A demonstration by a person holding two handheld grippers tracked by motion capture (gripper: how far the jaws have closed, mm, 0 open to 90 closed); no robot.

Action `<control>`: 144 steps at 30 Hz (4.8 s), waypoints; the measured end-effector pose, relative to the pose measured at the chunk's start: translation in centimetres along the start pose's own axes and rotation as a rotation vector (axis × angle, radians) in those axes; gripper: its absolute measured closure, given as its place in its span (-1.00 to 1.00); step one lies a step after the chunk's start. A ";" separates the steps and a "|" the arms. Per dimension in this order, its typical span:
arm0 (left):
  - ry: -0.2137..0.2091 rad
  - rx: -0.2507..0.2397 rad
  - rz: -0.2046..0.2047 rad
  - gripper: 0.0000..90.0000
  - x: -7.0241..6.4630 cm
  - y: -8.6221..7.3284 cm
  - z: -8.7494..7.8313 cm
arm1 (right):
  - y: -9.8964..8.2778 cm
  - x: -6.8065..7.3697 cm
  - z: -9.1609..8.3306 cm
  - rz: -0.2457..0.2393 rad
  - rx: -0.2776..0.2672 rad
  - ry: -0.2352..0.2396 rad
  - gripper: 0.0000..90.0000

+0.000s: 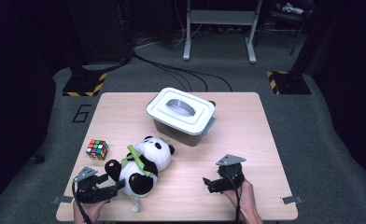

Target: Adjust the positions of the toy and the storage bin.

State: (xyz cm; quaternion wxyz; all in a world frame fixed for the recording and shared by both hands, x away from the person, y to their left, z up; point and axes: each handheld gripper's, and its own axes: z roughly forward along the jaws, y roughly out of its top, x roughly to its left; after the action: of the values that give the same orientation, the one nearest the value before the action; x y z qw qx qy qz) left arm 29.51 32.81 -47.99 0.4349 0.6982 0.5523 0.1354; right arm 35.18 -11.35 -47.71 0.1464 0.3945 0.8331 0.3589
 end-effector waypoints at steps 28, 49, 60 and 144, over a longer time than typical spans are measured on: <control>-0.052 -0.007 0.020 -0.45 -1.1 -1.1 0.5 | 11.3 5.9 9.5 -0.116 0.020 0.254 0.37; -0.049 0.013 0.047 -0.34 1.1 0.8 0.9 | 9.0 8.7 7.5 -0.063 -0.036 0.143 0.97; -0.025 0.013 0.027 -0.45 1.8 1.3 0.6 | 7.2 9.6 5.6 -0.045 -0.074 0.125 0.83; -0.079 -0.044 0.206 0.45 0.0 2.9 -0.2 | 7.1 9.0 7.6 -0.001 0.008 0.116 0.09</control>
State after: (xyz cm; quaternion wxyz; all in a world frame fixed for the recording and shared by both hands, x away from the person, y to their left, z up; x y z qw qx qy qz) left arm 31.26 32.88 -45.72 0.4555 0.7464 0.4568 0.1640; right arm 37.30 2.22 -47.59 0.0964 0.3732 0.8418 0.3780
